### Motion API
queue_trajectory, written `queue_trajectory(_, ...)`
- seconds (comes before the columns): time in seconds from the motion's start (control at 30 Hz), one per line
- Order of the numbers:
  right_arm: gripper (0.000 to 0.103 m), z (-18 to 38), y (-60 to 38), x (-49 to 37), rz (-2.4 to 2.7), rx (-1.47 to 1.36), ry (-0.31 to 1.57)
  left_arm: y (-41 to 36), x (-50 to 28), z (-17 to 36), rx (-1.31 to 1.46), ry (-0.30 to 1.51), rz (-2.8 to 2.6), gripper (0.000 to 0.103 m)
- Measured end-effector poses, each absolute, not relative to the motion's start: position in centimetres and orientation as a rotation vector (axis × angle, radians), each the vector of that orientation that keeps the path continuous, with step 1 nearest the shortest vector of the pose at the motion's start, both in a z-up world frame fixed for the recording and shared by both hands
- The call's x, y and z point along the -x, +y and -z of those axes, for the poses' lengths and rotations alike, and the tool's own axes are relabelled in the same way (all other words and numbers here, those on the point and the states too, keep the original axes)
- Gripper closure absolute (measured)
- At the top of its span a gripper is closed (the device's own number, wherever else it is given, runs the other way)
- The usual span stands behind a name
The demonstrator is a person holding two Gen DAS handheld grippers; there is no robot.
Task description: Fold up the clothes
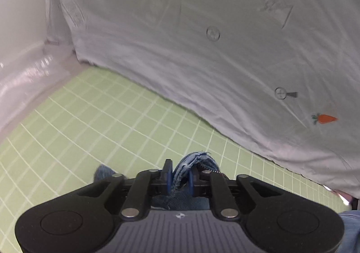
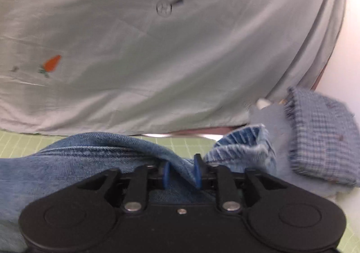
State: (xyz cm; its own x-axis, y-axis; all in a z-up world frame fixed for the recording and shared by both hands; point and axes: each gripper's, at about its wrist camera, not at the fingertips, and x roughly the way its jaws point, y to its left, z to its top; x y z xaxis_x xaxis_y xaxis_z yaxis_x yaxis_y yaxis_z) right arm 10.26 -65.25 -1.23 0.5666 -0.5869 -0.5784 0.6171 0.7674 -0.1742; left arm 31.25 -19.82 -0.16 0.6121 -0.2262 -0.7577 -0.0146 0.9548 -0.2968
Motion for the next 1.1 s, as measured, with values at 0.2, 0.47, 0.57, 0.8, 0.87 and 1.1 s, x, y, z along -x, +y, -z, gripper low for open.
queue_trajectory(0.2,0.024,2.9,-64.4,-7.1,0.750,-0.151,0.624,-17.4,-27.8,1.8,0.366,0.908,0.086,0.028)
queue_trajectory(0.47,0.024,7.3,-65.5,-1.6,0.871,-0.382,0.713,-14.4,-24.0,6.5,0.501,1.088,0.014,0.024)
queue_trajectory(0.57,0.022,7.7,-66.2,-2.0,0.877,-0.423,0.710,-14.3,-23.6,7.8,0.572,1.112,0.012,0.023)
queue_trajectory(0.8,0.021,9.1,-68.0,-3.4,0.937,-0.476,0.729,-14.4,-24.3,8.6,0.622,1.110,0.010,0.023)
queue_trajectory(0.87,0.021,9.2,-68.0,-3.5,0.952,-0.458,0.741,-14.5,-24.6,8.6,0.617,1.106,0.026,0.034)
queue_trajectory(1.1,0.021,9.1,-67.7,-3.6,1.001,-0.384,0.770,-15.1,-24.7,8.6,0.605,1.108,0.044,0.046)
